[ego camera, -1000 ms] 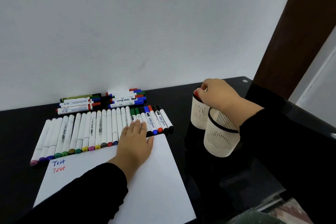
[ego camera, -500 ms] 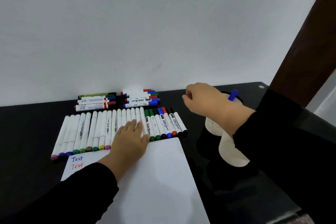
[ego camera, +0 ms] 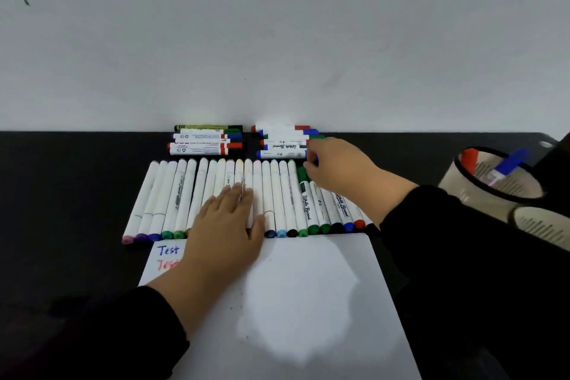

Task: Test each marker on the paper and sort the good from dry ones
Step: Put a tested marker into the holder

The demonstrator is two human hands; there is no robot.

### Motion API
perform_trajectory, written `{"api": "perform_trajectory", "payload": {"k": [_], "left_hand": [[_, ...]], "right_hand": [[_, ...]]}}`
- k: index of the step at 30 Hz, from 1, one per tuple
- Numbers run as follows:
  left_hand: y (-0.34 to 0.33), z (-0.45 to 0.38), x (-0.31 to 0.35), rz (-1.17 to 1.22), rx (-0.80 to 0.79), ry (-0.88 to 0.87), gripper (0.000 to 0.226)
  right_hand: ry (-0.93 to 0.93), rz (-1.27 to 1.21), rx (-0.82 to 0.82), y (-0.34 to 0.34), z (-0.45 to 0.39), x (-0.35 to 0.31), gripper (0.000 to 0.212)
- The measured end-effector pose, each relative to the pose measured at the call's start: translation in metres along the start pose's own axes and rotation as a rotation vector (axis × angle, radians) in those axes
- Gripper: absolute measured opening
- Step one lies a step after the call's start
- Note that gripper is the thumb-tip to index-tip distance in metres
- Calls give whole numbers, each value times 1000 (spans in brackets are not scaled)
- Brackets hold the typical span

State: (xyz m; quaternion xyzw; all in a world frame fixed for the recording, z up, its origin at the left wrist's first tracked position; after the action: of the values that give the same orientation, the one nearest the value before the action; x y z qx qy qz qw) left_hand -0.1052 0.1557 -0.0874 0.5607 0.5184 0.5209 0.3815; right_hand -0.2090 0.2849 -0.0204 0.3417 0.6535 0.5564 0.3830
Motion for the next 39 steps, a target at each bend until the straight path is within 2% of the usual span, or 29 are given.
{"api": "perform_trajectory", "payload": {"k": [7,12,27,29,32,35,39], "left_hand": [[-1,0,-3,29,29,-5,74],[-1,1,-4,23,32,-8,64],[-2,2,-2,23,7,-13,58],[-4,2,-2,17,-7,-5,60],[6,2,7,-51,52,-61,61],[0,1,10,-122,-63,-86,61],[7,0,12,-143,-27,-107,62]], "right_hand": [[7,59,-42,-28,-56,7,32],[8,111,-70,-39,-76,8,33],[17,67,49,-24,-62,1,27],[8,41,56,-15,-52,-2,27],[-34,-37,60,2,-30,-8,25],[-86,-128,36,14,-3,-17,21],[-183,-324,-40,16,34,-27,18]]}}
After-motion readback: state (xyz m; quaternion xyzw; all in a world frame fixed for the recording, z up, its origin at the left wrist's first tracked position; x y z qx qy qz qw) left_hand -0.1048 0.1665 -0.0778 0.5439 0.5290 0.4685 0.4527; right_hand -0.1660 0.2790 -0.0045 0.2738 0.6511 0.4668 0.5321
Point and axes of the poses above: each hand's wrist, its own z-axis away from the middle knuckle, its own y-axis out of the back of the hand, x = y × z, the point moved 9 cm from there along -z, towards the middle knuckle, and after that the axes turned 1 degree about y, right-handed, at the moved point
